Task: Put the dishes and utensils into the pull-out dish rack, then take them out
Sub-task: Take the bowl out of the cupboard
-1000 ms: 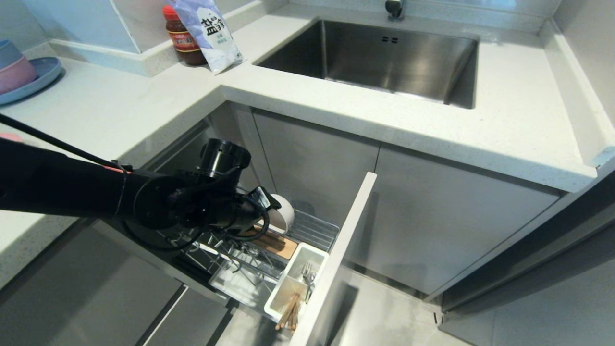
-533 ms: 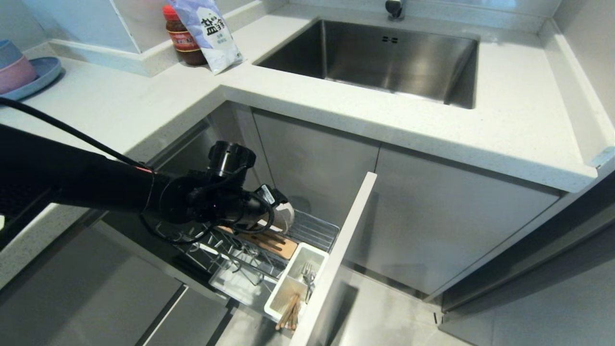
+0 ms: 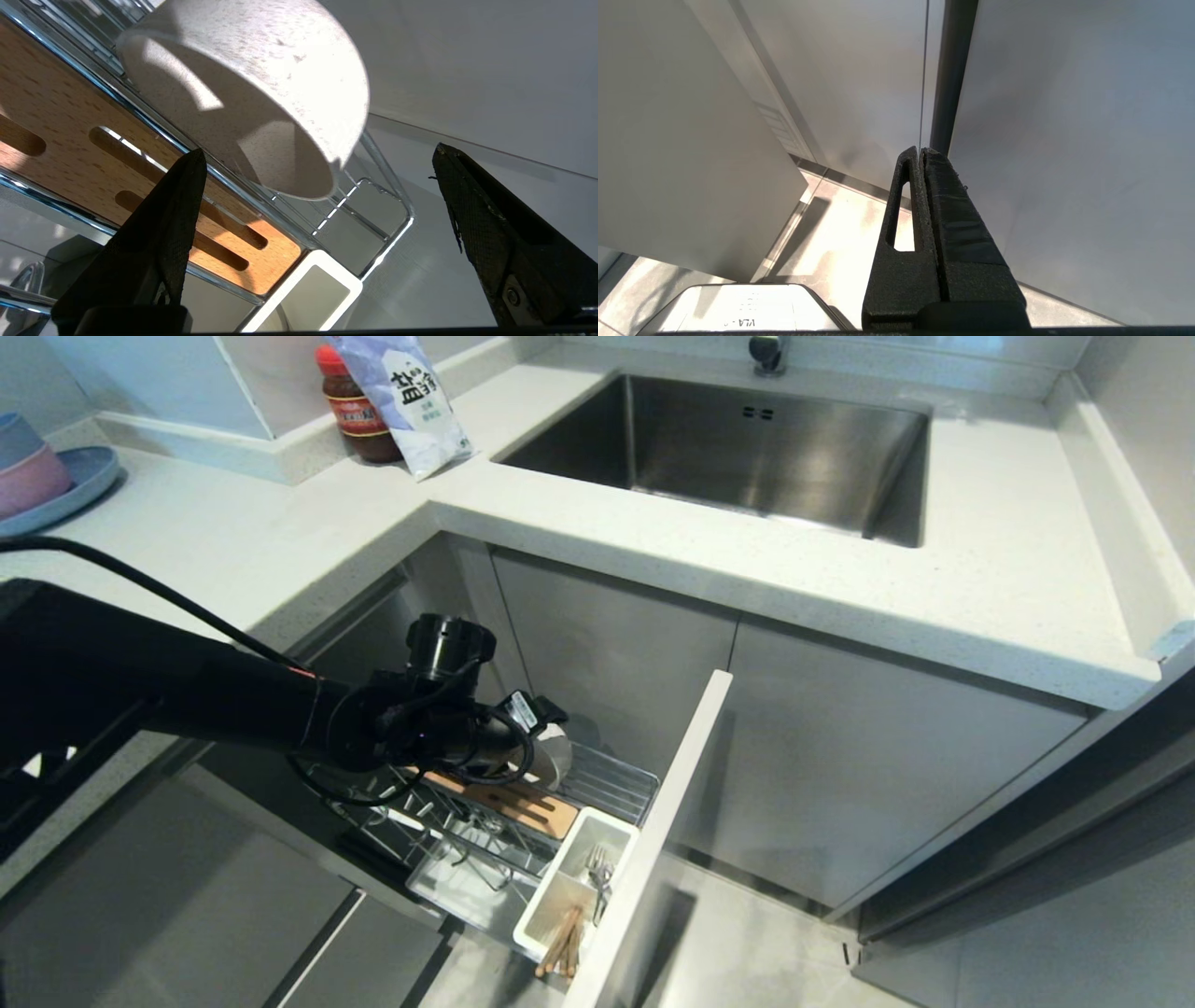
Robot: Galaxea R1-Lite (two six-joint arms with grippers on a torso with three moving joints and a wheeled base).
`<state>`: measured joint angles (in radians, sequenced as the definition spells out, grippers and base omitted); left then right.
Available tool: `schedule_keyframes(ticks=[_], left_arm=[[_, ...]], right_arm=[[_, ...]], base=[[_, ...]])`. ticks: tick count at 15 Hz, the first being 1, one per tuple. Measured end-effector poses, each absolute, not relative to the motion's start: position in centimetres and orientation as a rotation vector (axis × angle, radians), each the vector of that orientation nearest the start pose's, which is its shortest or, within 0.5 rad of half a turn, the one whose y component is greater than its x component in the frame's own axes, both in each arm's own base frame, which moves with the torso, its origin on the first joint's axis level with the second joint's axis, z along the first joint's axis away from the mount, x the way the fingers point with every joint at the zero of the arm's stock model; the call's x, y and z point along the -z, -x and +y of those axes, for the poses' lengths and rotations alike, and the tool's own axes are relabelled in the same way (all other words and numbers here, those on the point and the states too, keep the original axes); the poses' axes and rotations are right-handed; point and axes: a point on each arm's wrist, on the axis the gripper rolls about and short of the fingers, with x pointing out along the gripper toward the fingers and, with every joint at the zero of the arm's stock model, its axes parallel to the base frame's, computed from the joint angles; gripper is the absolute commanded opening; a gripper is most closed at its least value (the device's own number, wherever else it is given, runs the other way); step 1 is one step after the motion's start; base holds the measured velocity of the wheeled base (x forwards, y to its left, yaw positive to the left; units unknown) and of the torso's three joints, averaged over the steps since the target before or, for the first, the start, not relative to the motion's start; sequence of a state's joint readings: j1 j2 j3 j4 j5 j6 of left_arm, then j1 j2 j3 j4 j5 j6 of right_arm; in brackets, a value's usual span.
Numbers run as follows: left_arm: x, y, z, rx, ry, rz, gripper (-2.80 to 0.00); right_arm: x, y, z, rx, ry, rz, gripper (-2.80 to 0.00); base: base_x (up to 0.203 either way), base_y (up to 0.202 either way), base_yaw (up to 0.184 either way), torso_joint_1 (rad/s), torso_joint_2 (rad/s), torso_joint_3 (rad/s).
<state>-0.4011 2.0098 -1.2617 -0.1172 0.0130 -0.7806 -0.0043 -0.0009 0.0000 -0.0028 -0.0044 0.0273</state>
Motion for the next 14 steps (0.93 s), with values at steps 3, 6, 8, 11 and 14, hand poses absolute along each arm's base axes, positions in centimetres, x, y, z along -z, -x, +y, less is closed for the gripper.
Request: schedule_keyframes(ticks=[3,6,8,11,14], left_arm=[[-14.18,-36.14,-15.36,0.108,0.610,0.741,0.00],[-13.97,-36.43,-15.45,0.116,0.586,0.740,0.00],[-13.91,-36.56,-15.50,0.118,0.582,0.738,0.00],[-13.98,-36.60,-15.80,0.127,0.577,0.736,-2.80],[-13.97,-36.59,-15.84,0.127,0.577,0.737,-2.80]], right_arm=[[-7.57,2.29,0.00,0.009,-0.027,-0.004,-2.80],[-7.57,2.29,0.00,0.009,-0.027,-0.004,-2.80],[-7.57,2.29,0.00,0.009,-0.027,-0.003,-2.80],[-7.57,2.29,0.00,0.008,-0.027,-0.004,-2.80],[-7.57,2.29,0.00,0.009,-0.027,-0.004,-2.80]], base=[[0.000,0.000,0.000,0.000,0.00,0.000],[0.000,0.000,0.000,0.000,0.00,0.000],[0.000,0.000,0.000,0.000,0.00,0.000],[0.000,0.000,0.000,0.000,0.00,0.000],[0.000,0.000,0.000,0.000,0.00,0.000]])
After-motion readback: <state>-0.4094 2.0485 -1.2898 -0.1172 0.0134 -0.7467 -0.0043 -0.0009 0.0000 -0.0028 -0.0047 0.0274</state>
